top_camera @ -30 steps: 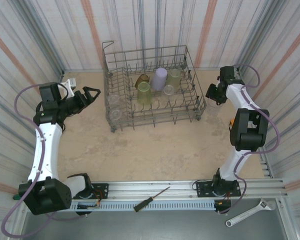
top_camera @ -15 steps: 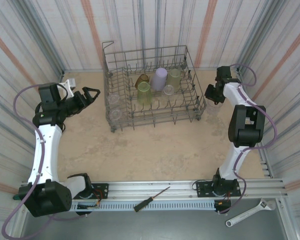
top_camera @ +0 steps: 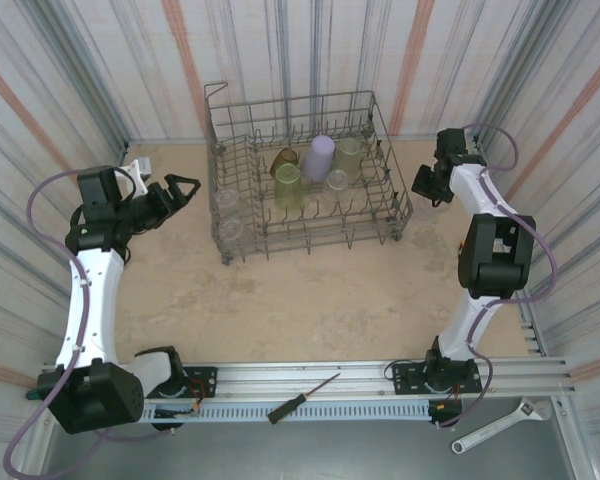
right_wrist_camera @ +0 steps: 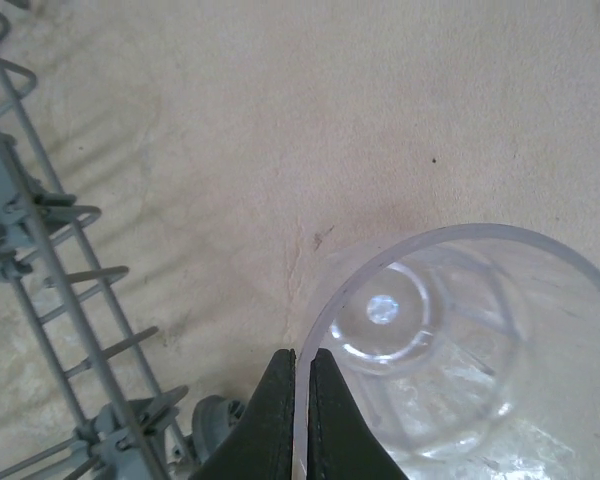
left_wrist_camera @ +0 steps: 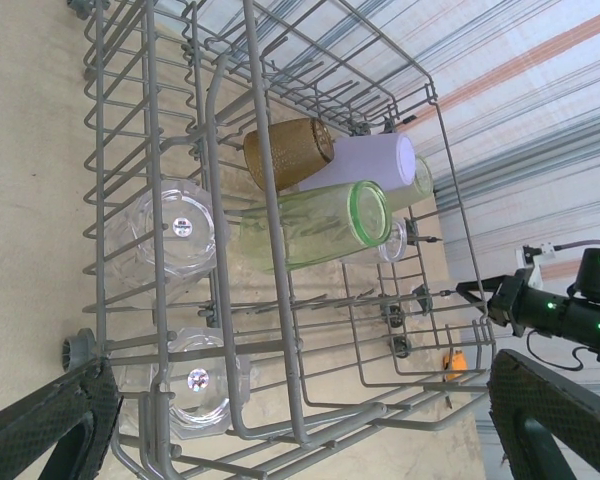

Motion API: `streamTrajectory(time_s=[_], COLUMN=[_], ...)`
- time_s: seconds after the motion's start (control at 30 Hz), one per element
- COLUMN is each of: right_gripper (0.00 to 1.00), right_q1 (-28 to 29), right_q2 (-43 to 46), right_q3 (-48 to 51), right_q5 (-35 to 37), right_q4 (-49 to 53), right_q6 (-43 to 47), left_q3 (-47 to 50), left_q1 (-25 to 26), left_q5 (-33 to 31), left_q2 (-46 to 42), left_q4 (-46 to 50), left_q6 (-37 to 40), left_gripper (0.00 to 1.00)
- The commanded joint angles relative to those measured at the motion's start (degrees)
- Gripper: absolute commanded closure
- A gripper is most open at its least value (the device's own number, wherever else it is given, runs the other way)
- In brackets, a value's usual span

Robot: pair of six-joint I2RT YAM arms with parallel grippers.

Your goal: Load the cups into the dish rack

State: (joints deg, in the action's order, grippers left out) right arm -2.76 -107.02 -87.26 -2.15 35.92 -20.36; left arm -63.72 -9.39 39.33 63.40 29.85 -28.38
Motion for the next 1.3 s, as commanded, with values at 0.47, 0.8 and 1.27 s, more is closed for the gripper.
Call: streamTrajectory(time_s=[0.47,0.8,1.27], right_gripper=[1.0,1.0,1.0], right_q1=[1.2,2.5,4.4], right_q2=[15.8,20.4,21.1], right_q3=[-1.5,-4.5,-5.0], right_q5=[-0.3,-3.5,-22.2], right_q4=[-1.4,-2.4,-12.0], right_q6=[2.4,1.1,-7.4], left_q3=[-4.1,-7.7,-13.0], left_q1=[-0.3,2.0,9.6], left_q5=[3.0,3.1,-0.4], left_q2=[0.3,3.6,8.1], left_q4=[-0.1,-1.0,-1.5], left_q6=[-1.2,-1.8,-2.0], left_gripper=[0.01,0.01,0.01])
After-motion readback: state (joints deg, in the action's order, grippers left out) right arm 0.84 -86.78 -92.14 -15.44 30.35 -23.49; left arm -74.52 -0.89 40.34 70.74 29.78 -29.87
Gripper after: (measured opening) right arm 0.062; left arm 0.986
